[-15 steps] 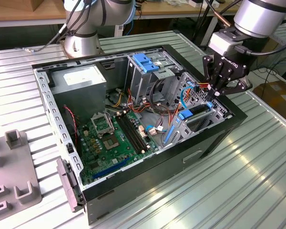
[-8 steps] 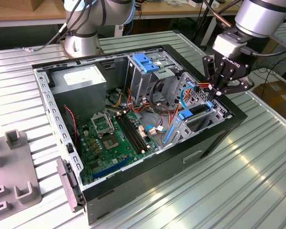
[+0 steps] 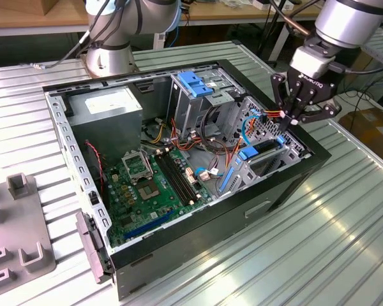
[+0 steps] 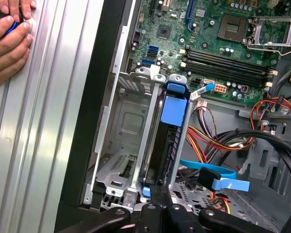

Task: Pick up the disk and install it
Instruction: 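Insert the first disk wire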

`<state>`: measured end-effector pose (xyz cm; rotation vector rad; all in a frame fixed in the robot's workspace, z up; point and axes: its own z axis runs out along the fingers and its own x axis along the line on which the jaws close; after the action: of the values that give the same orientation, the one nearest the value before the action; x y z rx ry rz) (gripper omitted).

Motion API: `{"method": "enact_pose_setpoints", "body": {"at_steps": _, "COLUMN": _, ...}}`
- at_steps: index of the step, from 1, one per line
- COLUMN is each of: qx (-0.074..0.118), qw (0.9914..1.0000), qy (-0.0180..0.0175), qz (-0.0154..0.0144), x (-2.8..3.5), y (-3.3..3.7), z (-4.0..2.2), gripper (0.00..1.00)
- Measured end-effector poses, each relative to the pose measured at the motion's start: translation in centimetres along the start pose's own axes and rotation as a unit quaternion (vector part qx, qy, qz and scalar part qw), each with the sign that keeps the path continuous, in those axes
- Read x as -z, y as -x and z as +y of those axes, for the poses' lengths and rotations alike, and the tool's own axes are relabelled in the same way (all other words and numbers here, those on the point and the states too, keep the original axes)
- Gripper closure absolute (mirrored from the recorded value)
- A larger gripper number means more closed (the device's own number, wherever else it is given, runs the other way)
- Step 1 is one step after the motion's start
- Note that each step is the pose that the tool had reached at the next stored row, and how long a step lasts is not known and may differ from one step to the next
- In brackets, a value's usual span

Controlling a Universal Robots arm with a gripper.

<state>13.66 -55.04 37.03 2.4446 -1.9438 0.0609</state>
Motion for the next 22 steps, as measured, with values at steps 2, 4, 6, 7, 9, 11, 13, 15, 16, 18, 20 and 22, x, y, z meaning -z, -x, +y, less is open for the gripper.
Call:
{"method": "enact_pose_setpoints", "body": {"at_steps": 2, "qx": 0.003, "qw": 1.0, "qy": -0.0001, "qz": 0.0, "x": 0.01, "y": 0.19, "z": -0.23, "gripper": 0.89}}
{"method": "enact_pose_setpoints", "body": {"at_steps": 4, "qx": 0.006, "qw": 0.99998, "qy": -0.0002, "qz": -0.0001, "x": 0.01, "y": 0.4, "z": -0.48, "gripper": 0.89}}
{"method": "enact_pose_setpoints", "body": {"at_steps": 6, "qx": 0.01, "qw": 0.99995, "qy": -0.0004, "qz": -0.0002, "x": 0.01, "y": 0.66, "z": -0.77, "gripper": 0.89}}
{"method": "enact_pose_setpoints", "body": {"at_steps": 7, "qx": 0.011, "qw": 0.99994, "qy": -0.0005, "qz": -0.0002, "x": 0.02, "y": 0.75, "z": -0.87, "gripper": 0.89}}
{"method": "enact_pose_setpoints", "body": {"at_steps": 9, "qx": 0.015, "qw": 0.99989, "qy": -0.0006, "qz": -0.0002, "x": 0.03, "y": 0.96, "z": -1.1, "gripper": 0.89}}
{"method": "enact_pose_setpoints", "body": {"at_steps": 11, "qx": 0.021, "qw": 0.99977, "qy": -0.0009, "qz": -0.0003, "x": 0.03, "y": 1.25, "z": -1.49, "gripper": 0.89}}
{"method": "enact_pose_setpoints", "body": {"at_steps": 13, "qx": 0.031, "qw": 0.99952, "qy": -0.0013, "qz": -0.0003, "x": 0.04, "y": 1.32, "z": -1.71, "gripper": 0.89}}
{"method": "enact_pose_setpoints", "body": {"at_steps": 15, "qx": 0.048, "qw": 0.99887, "qy": -0.002, "qz": -0.0005, "x": 0.03, "y": 1.32, "z": -1.72, "gripper": 0.89}}
{"method": "enact_pose_setpoints", "body": {"at_steps": 16, "qx": 0.057, "qw": 0.99838, "qy": -0.0024, "qz": -0.0006, "x": 0.04, "y": 1.32, "z": -1.73, "gripper": 0.89}}
{"method": "enact_pose_setpoints", "body": {"at_steps": 18, "qx": 0.074, "qw": 0.99722, "qy": -0.0031, "qz": -0.0007, "x": 0.04, "y": 1.32, "z": -1.75, "gripper": 0.89}}
{"method": "enact_pose_setpoints", "body": {"at_steps": 20, "qx": 0.087, "qw": 0.99618, "qy": -0.0036, "qz": -0.0009, "x": 0.03, "y": 1.28, "z": -1.9, "gripper": 0.89}}
{"method": "enact_pose_setpoints", "body": {"at_steps": 22, "qx": 0.096, "qw": 0.99534, "qy": -0.004, "qz": -0.001, "x": 0.03, "y": 1.24, "z": -2.26, "gripper": 0.89}}
